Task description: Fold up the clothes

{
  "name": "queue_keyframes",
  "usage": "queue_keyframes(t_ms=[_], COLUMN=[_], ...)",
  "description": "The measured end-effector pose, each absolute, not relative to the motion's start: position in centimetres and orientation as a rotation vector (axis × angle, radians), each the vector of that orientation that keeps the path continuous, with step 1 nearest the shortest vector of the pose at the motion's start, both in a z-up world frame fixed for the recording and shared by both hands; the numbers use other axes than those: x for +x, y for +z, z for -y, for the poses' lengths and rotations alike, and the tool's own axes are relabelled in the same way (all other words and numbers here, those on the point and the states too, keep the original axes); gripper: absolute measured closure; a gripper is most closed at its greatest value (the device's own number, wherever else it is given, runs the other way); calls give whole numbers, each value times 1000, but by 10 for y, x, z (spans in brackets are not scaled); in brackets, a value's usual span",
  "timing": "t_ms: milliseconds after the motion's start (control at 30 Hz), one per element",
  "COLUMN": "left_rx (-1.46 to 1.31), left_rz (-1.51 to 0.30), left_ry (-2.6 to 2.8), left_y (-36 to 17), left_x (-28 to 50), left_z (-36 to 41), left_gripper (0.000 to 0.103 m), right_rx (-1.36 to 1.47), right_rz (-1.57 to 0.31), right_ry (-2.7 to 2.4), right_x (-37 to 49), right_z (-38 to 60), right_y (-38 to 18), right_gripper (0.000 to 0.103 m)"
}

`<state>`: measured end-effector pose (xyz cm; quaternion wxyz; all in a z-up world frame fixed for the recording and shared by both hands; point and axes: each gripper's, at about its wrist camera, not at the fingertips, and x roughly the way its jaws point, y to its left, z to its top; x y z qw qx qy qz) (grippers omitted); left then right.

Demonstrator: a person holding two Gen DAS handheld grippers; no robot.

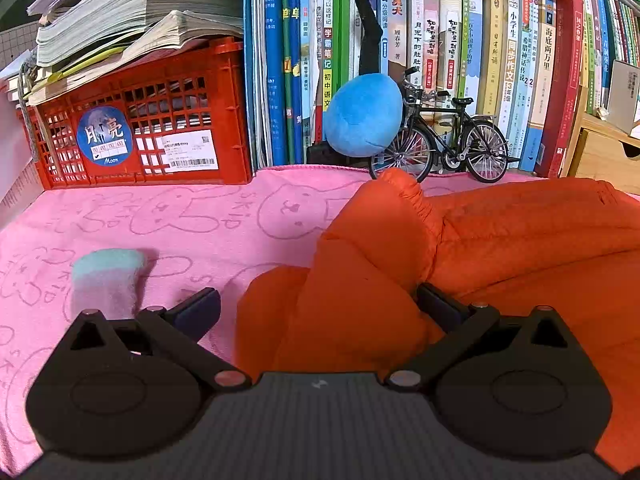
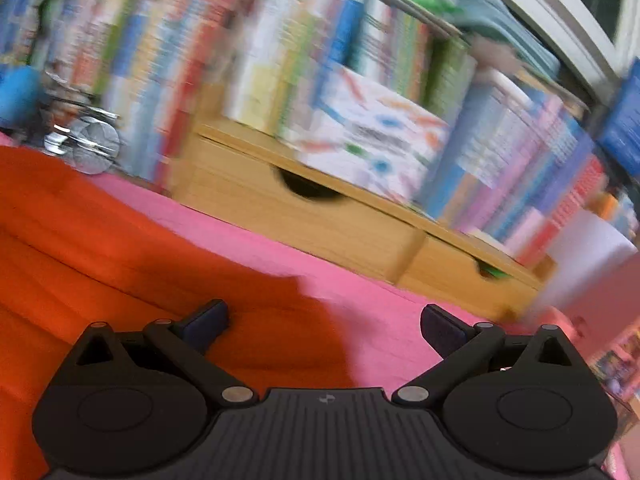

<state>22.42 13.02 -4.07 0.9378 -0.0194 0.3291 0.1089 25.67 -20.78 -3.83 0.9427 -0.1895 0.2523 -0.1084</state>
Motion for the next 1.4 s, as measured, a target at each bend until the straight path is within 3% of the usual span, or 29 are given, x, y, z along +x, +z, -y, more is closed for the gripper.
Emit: queue_keyframes(t_ms=[133,233,400,533,567,633,667,700,733,1033,1100,1267,1400], left_rx=[-42,-66,-88,-106,-125,-162,-180,-181,-174,-83,-66,-43,-25], left_rz=[-669,-660,-562,-512,-507,-513,-516,-521,-526,-784,-845,-864,-869], left_ry=[225,222,153,-31,-76,-165,-210,-251,-290,-439,-430,-330,-282], left_y=[-41,-38,-12,17,24,35,40,44,48,39,33,25,23], left_x=[224,221,187,146,136,119,111,105,99,112,120,143,164], left_z=[-130,-133,-123,-84,-75,-61,-55,-46,-37,39,51,63,70], left_gripper=[0,0,5,6,6,9,13,22,25,56,71,97,99], right_rx=[-302,-348,-129,53,117,201,190,180,169,157,164,198,227], right_rz=[-573,-475,-323,-298,-320,-400,-419,-438,-457,-539,-548,-579,-598], right_ry=[-274,-345,41,295,310,292,282,273,263,218,212,207,215], right_x=[254,222,114,49,40,37,37,38,38,45,47,54,58], right_z=[244,227,186,140,132,120,114,109,103,87,87,90,95], right_y=[-36,-19,21,11,5,-4,-8,-12,-16,-34,-37,-42,-44], right_gripper=[1,5,1,2,6,30,51,63,66,67,68,70,71])
